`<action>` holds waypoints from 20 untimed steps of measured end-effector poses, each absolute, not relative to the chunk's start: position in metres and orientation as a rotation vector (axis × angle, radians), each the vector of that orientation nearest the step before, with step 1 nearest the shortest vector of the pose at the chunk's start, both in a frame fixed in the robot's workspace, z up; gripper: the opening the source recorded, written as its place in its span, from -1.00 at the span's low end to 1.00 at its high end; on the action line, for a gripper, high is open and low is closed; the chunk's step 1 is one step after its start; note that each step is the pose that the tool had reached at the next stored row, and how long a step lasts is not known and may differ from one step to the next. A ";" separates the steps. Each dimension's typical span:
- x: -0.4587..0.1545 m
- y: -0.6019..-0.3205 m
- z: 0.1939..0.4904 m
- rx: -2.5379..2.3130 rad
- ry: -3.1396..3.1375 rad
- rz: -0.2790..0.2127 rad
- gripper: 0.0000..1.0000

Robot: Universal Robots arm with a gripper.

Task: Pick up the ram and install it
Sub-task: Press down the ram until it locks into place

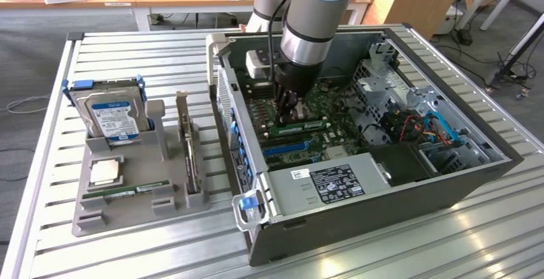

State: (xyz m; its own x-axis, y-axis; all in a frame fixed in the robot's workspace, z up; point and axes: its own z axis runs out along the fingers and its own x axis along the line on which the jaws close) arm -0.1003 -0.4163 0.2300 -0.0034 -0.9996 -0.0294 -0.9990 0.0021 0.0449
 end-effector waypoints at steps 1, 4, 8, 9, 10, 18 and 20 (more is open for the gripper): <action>-0.100 -0.416 0.230 2.210 -2.216 -0.082 -0.79; -0.101 -0.416 0.229 2.210 -2.216 -0.082 -0.79; -0.101 -0.416 0.227 2.210 -2.216 -0.082 -0.79; -0.101 -0.416 0.227 2.210 -2.216 -0.082 -0.79; -0.101 -0.416 0.227 2.210 -2.216 -0.082 -0.79; -0.101 -0.416 0.224 2.210 -2.216 -0.082 -0.79; -0.101 -0.416 0.224 2.210 -2.216 -0.082 -0.79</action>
